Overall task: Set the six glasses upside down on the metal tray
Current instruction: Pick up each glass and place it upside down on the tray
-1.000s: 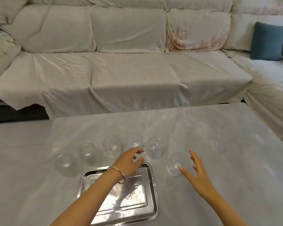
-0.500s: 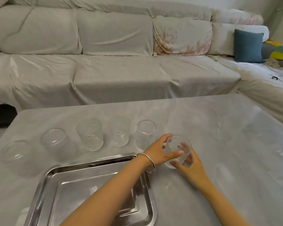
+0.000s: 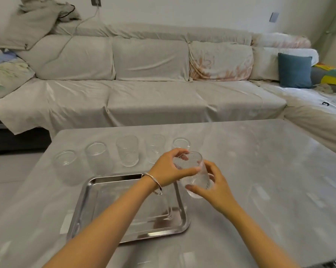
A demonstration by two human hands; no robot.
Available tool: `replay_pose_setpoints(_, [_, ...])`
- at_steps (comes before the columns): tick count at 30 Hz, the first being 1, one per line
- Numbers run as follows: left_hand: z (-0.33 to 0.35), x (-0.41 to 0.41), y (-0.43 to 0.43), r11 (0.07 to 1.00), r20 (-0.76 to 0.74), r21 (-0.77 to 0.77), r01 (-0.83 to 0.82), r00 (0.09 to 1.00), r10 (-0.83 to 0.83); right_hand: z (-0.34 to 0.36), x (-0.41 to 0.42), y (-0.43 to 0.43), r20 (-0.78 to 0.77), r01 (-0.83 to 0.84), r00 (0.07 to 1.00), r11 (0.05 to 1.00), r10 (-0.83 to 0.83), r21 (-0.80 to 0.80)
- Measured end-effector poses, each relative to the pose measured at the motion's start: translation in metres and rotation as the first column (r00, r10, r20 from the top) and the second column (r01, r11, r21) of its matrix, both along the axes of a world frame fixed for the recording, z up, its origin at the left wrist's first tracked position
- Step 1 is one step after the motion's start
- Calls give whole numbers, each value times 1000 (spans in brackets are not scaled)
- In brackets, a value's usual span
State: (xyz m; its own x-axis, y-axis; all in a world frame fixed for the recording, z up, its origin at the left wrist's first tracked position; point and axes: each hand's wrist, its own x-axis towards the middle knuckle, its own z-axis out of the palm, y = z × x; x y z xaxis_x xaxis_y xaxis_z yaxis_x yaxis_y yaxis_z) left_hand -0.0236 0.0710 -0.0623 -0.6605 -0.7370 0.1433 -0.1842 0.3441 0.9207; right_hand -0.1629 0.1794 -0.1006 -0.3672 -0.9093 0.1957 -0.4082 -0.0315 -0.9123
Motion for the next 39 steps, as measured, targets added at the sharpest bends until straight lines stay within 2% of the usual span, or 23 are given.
replay_pose_setpoints(2, [7,22,5,990,-135,136,-30,990,49,14,17,5,85,-30,996,999,32,-26])
replay_pose_setpoints(5, [13,53,14,923,-265,383,-36,953,147,28,46,7,360,-77,928,995,94,-62])
replay_pose_setpoints(7, [15,71,18,896,-285,441,-51,939,194,34,64,6,509,-119,850,991,137,-69])
replay_pose_setpoints(8, [17,80,19,908,-269,411,-82,941,206,39,72,5,536,-135,831,989,149,-66])
replay_pose_setpoints(10, [22,100,16,947,-219,298,-123,956,193,47,82,4,527,-156,834,986,164,-61])
replay_pose_setpoints(14, [34,129,7,996,-79,77,-46,995,52,67,85,-2,450,-171,872,981,193,-91])
replay_pose_setpoints(16, [41,133,3,997,1,-61,-36,999,37,76,83,-7,416,-184,884,977,214,-111])
replay_pose_setpoints(19, [52,125,-2,988,13,-157,2,1000,0,84,76,-18,373,-188,899,971,230,-146])
replay_pose_setpoints(24, [39,105,-14,994,-95,-103,-33,995,23,74,65,-37,225,-256,935,960,275,-110])
replay_pose_setpoints(28, [0,94,-29,1000,-75,-15,-24,997,23,45,50,-49,126,-311,942,950,310,-18])
replay_pose_setpoints(33, [-52,78,-39,996,-64,94,-7,998,13,-2,34,-59,114,-322,943,944,313,72])
replay_pose_setpoints(39, [-82,64,-44,980,-90,189,-61,993,79,-38,21,-70,132,-310,946,946,296,99])
